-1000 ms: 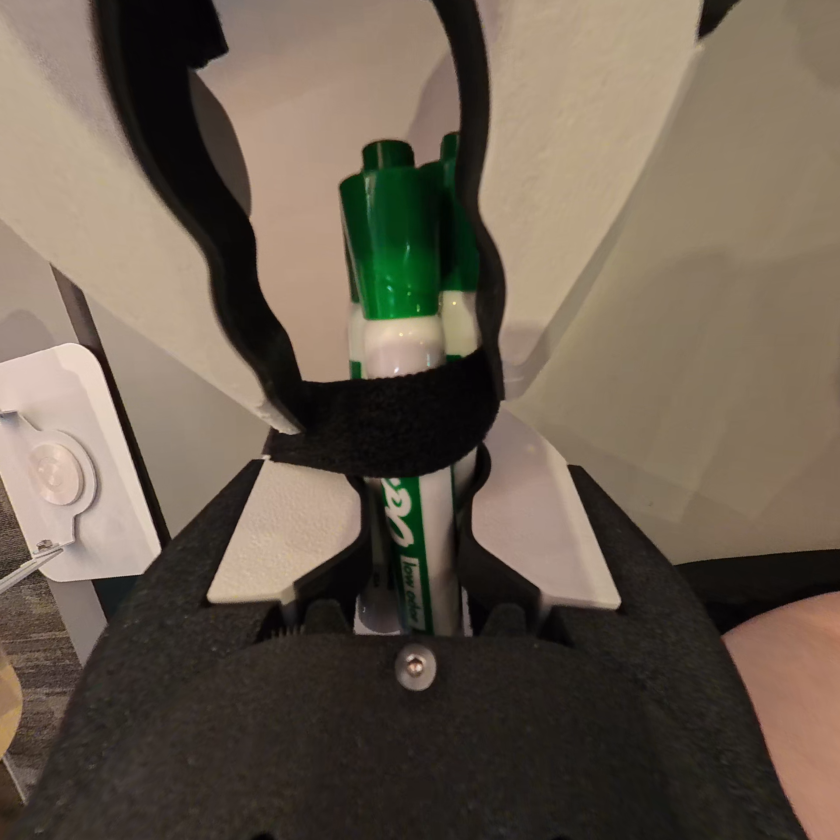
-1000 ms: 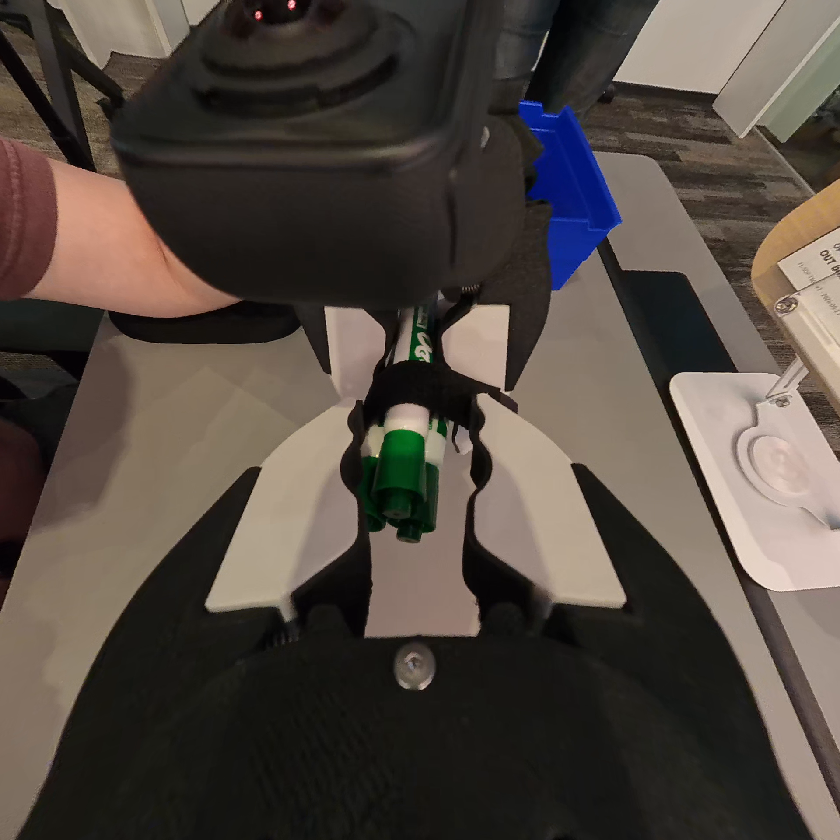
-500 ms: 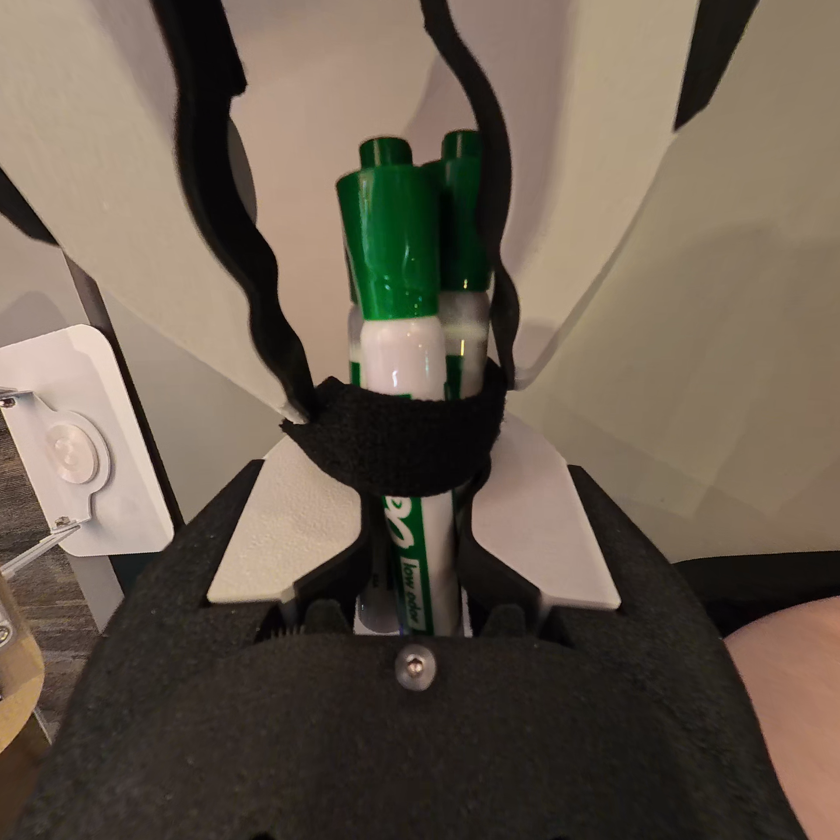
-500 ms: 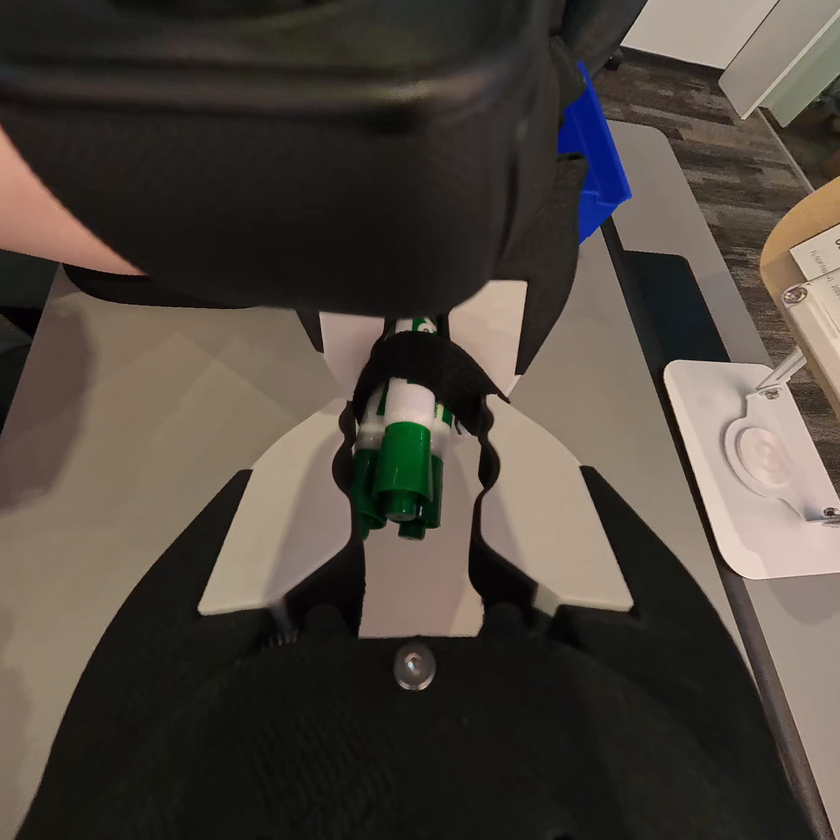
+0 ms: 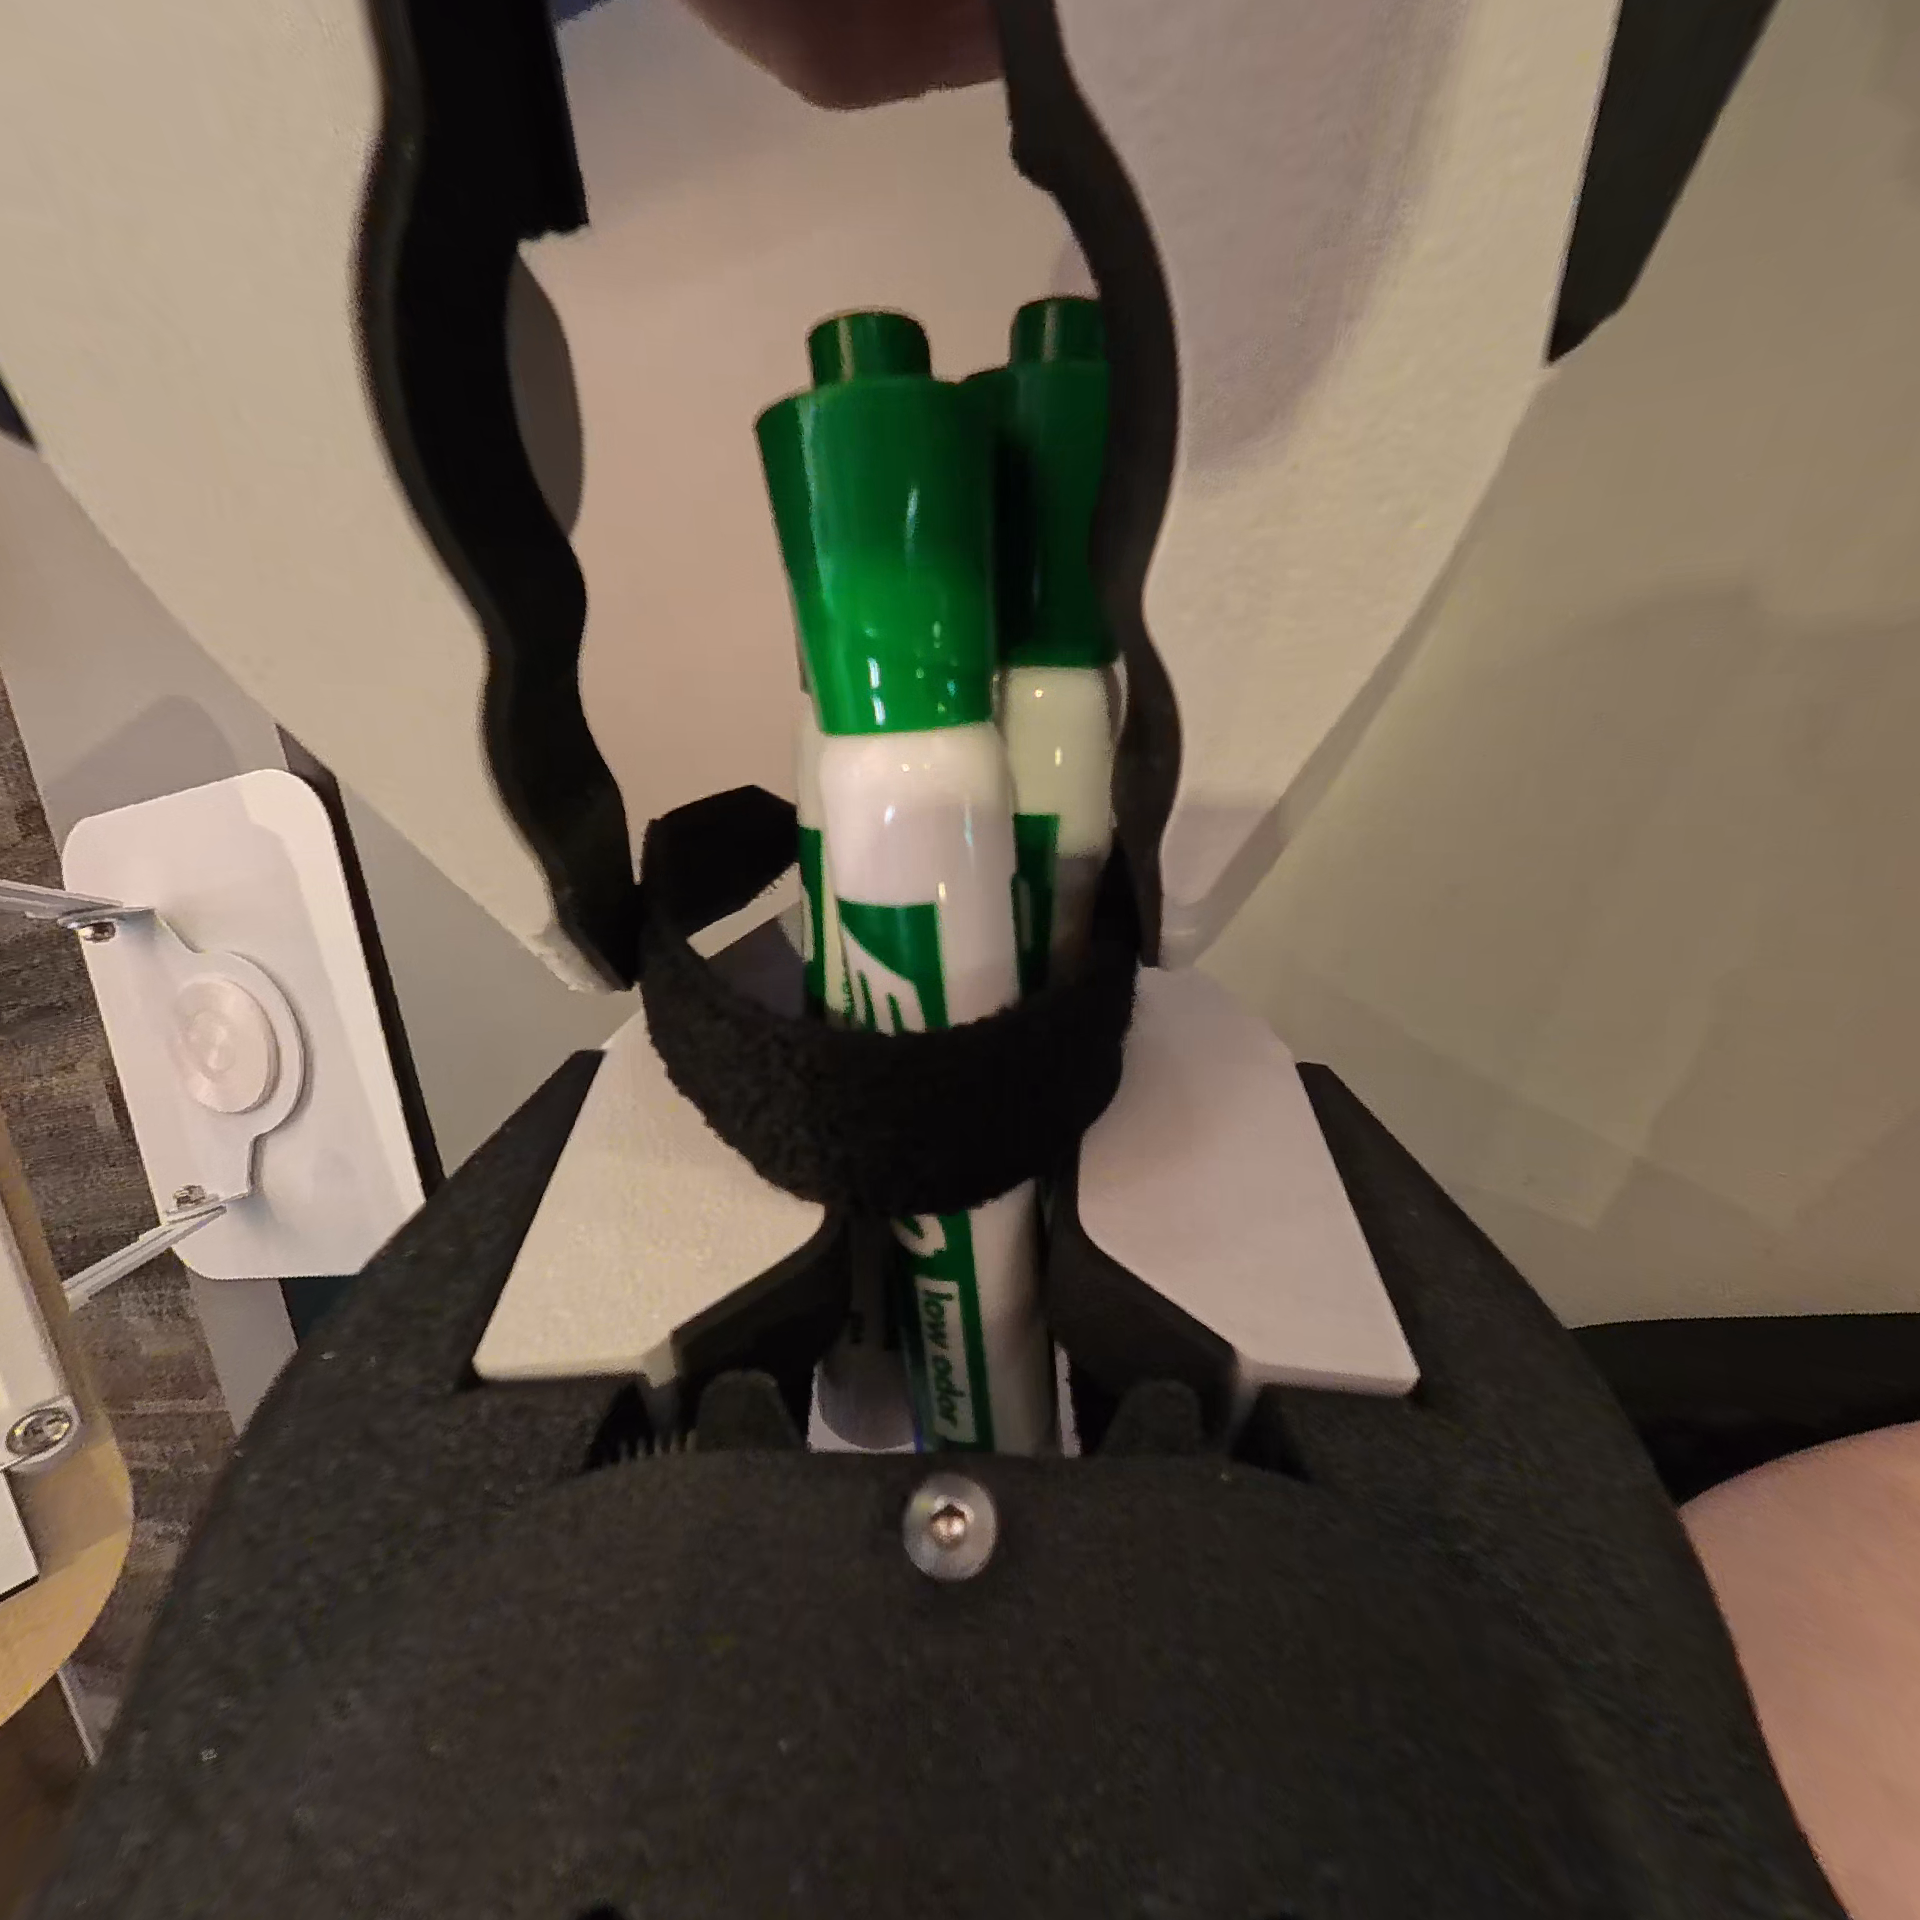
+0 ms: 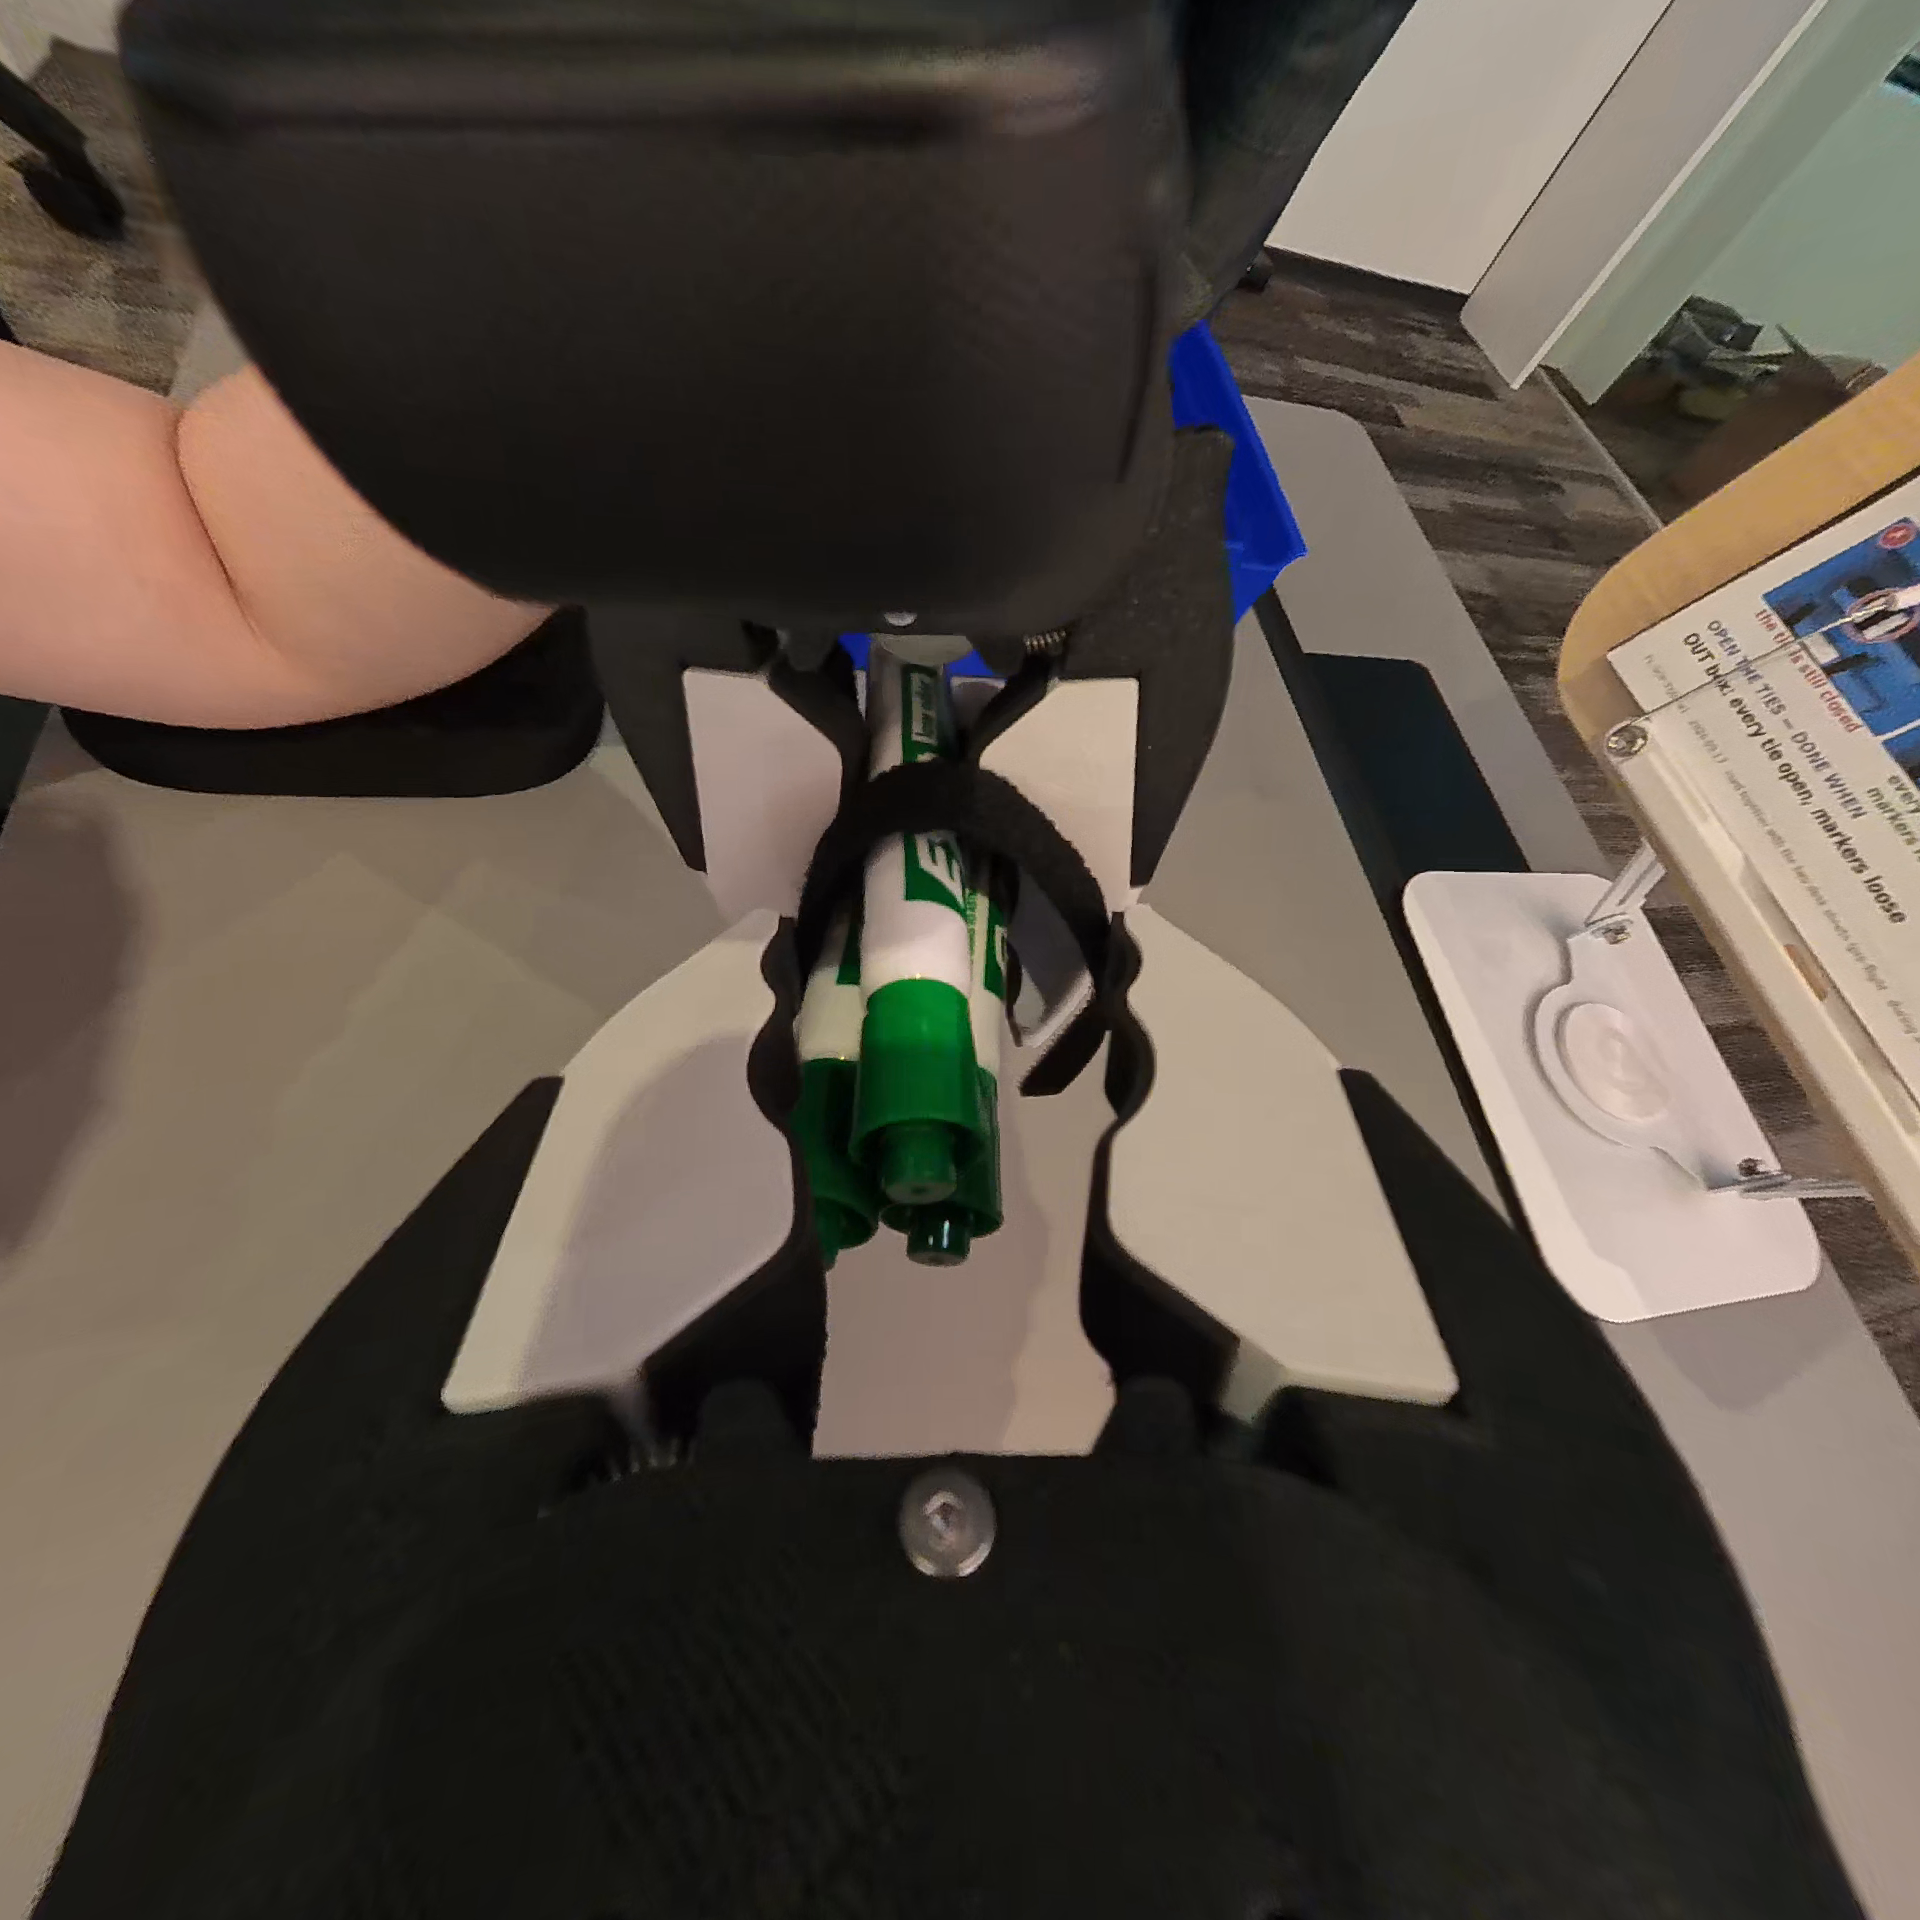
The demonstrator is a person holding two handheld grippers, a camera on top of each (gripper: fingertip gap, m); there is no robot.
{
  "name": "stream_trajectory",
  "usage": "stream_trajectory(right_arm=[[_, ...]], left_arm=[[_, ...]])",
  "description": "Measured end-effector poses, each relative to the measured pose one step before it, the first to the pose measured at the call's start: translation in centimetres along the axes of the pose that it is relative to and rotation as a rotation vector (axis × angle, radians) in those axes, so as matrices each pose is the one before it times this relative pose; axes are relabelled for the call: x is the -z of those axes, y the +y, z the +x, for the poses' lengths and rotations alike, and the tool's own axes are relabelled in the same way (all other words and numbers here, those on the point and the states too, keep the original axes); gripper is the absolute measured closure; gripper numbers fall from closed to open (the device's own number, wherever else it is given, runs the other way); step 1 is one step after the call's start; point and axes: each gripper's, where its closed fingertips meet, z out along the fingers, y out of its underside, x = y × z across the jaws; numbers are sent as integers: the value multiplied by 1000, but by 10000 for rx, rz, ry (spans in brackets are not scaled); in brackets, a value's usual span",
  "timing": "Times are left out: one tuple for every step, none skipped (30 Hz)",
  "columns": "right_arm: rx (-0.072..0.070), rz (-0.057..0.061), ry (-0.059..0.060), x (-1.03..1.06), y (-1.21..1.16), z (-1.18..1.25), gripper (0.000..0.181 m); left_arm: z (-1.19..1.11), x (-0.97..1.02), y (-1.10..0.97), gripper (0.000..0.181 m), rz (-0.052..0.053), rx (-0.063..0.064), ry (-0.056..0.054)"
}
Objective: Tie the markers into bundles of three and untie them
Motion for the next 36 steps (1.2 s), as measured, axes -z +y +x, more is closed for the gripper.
stream_trajectory(right_arm=[[76,-35,47,28,-13,-14,123],[12,-23,19,27,-7,-29,123],[-9,9,0,27,-47,-29,123],[7,21,-1,33,-64,-53,123],[58,-4,39,42,-36,-4,123],[97,-8,79,51,-63,44,123],[66,-6,47,38,-83,-11,123],[29,-12,-3,34,-77,-90,124],[62,-24,-18,24,-33,-149,124],[120,-59,20,37,14,-133,124],[164,-80,65,32,35,-82,125],[186,-101,92,34,48,-59,126],[185,-96,110,4,35,-22,128],[195,-98,140,-43,54,40,131],[190,-117,137,-107,122,33,131],[155,-89,120,-91,88,36,133],[118,-20,71,-46,-26,-12,134],[64,42,-2,-12,-104,-68,135],[-33,36,-49,-10,-70,-74,134],[-73,5,-34,8,7,10,135],[-41,25,1,23,10,74,135],[-47,35,-17,31,-6,49,136],[-62,31,-54,29,6,-15,136],[-21,43,-47,29,-34,-32,136],[56,35,-16,12,-15,-43,136],[117,18,39,-6,4,6,136],[108,11,79,-21,-9,61,136],[86,31,74,-20,-54,61,136],[109,48,52,0,-87,20,136],[153,63,64,15,-103,5,136],[135,80,88,36,-133,51,136],[61,93,72,33,-129,71,136],[-15,101,43,27,-131,80,136],[-85,101,35,22,-119,108,136],[-87,102,37,21,-112,127,136],[-46,107,40,22,-141,101,135]], left_arm=[[17,12,-63,139,37,-2,15],[1,32,-61,139,43,-6,12],[43,46,-64,141,65,-10,31],[25,78,-88,141,88,14,33],[-25,113,-78,141,83,29,3],[-84,128,-51,138,61,12,-34],[-16,118,-36,139,70,9,6],[38,88,-55,138,69,21,39],[24,73,-80,139,80,9,7],[41,76,-55,139,48,22,16],[9,69,-27,139,33,8,-5],[-33,60,-12,139,31,6,-22],[-21,46,-4,139,26,22,-2],[55,67,-91,139,86,23,63],[115,109,-264,139,173,30,95],[-15,97,-113,139,77,54,11],[-9,23,80,139,-20,36,3],[78,-10,20,139,12,-37,42],[21,-32,18,139,-5,-53,-3],[-34,-24,18,138,-37,-12,-25],[-84,5,-23,138,3,31,-32],[-54,17,-55,138,42,41,5],[22,16,-35,139,43,26,40],[58,12,-28,138,35,1,38],[41,35,-5,138,27,-4,33],[52,42,-2,139,19,-5,26],[-20,77,1,139,32,21,0],[-8,93,-28,139,55,33,18],[41,74,-36,139,57,8,41],[65,62,-36,139,67,-24,43],[48,87,-95,139,104,-18,38],[38,107,-105,138,110,24,45],[9,120,-80,138,88,30,25],[-68,129,-60,139,52,4,-57],[-125,121,-48,139,33,5,-98],[-87,124,-46,139,26,0,-75]])
